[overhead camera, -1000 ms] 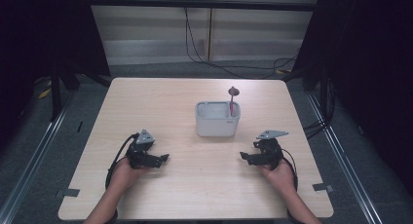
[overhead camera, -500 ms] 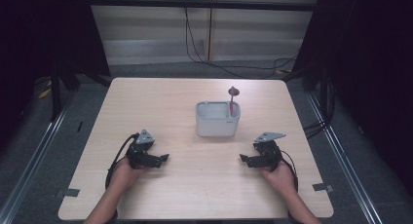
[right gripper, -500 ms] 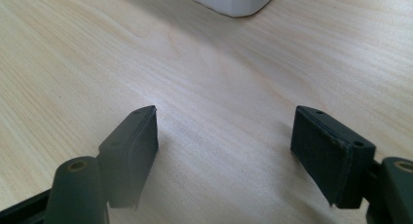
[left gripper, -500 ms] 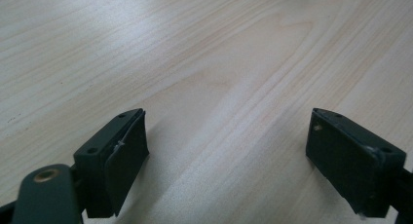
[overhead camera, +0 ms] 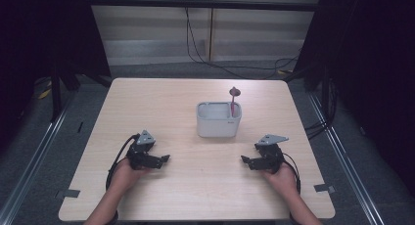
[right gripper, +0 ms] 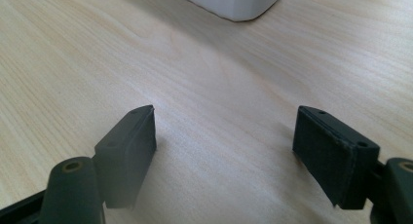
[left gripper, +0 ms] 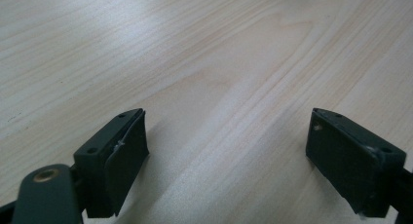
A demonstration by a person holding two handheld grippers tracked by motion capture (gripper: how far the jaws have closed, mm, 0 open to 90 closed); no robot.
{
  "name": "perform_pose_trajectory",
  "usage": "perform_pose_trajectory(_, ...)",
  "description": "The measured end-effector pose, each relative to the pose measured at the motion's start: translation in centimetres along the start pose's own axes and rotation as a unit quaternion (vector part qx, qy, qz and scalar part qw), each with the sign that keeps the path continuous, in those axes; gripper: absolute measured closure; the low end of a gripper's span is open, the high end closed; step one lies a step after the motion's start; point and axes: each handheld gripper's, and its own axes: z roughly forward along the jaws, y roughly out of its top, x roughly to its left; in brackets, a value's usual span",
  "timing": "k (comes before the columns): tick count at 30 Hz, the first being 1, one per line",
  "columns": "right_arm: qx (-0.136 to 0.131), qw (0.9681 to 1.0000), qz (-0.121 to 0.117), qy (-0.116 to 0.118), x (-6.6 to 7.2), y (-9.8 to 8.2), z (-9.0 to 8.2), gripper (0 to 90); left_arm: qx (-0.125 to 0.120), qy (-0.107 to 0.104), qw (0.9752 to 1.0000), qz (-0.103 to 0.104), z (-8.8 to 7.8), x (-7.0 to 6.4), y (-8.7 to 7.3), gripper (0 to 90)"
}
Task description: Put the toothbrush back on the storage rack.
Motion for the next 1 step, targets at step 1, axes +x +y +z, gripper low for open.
perform_pose_trajectory(1, -0.001, 1.0000, 0.000, 0.001, 0.00, 0.00, 0.01, 23.2, 0.000, 0.000, 1.0000, 0.000, 0.00, 0.00, 0.00, 14.9)
